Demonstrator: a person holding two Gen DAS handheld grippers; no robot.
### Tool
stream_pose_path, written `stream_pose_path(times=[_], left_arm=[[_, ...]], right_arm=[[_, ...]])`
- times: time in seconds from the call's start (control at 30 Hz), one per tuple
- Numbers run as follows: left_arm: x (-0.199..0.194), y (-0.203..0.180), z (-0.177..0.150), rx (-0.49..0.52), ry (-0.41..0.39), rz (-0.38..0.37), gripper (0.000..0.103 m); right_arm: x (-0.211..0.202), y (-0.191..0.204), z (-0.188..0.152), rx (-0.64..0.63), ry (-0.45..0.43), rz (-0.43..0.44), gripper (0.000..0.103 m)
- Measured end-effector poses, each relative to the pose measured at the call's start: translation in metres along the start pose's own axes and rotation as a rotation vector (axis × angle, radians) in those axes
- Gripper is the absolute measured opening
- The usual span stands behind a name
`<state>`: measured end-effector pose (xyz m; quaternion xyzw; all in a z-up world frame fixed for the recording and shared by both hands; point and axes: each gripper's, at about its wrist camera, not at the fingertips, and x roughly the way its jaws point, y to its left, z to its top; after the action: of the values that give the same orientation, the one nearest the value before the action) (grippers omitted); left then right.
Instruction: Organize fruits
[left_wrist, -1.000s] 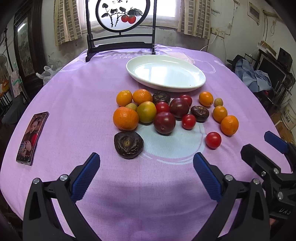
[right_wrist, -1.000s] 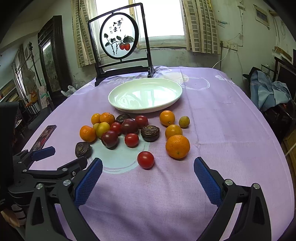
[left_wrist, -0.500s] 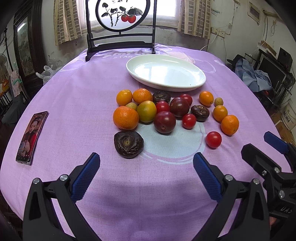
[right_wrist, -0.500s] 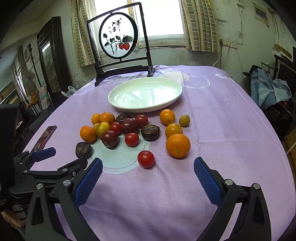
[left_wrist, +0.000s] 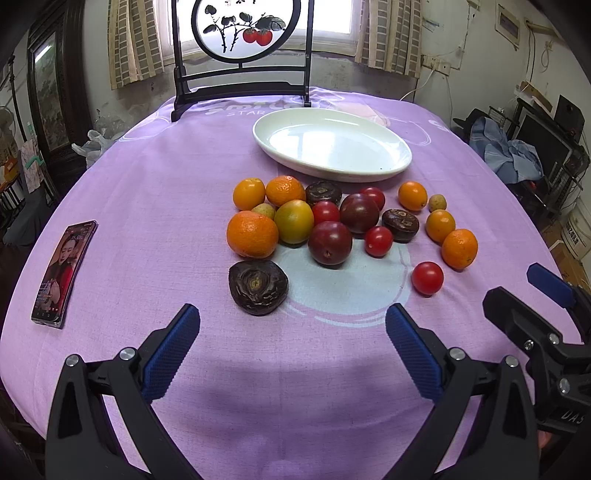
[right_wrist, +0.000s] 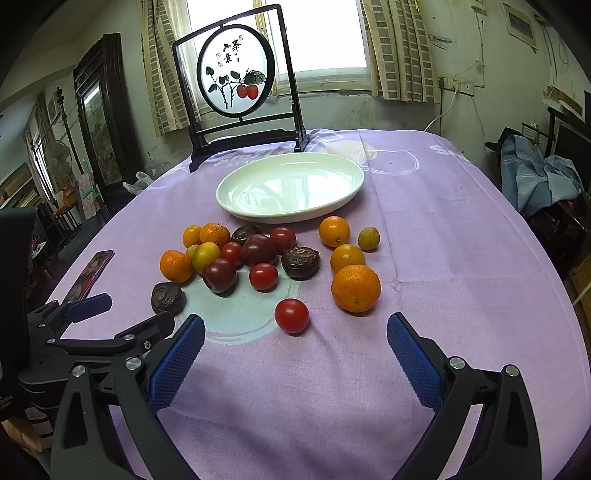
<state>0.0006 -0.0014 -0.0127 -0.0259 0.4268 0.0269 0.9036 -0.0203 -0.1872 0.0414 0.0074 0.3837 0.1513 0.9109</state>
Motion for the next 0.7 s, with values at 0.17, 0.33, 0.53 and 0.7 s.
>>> stream_pose_path(times=[0.17, 0.33, 0.53, 0.7], left_arm=[[0.0001, 0.0, 0.0, 0.0, 0.0, 0.0, 0.099], [-0.0001, 0.0001, 0.0, 0.0, 0.0, 0.0, 0.099], [0.0, 0.0, 0.0, 0.001, 0.0, -0.001, 0.099], [0.0002, 0.0001, 0.0001, 0.001, 0.0, -0.001, 0.099]], right_arm=[[-0.0004, 0.0003, 0.0, -0.001, 0.0, 0.001, 0.099], [-0.0007, -0.0007, 0.0005, 0.0, 0.001, 0.0, 0.099], [-0.0006, -0.0009, 0.0004, 0.0, 0.0, 0.001, 0.099], [0.0001, -0.0003, -0.0013, 0.006, 0.0, 0.001, 0.099]])
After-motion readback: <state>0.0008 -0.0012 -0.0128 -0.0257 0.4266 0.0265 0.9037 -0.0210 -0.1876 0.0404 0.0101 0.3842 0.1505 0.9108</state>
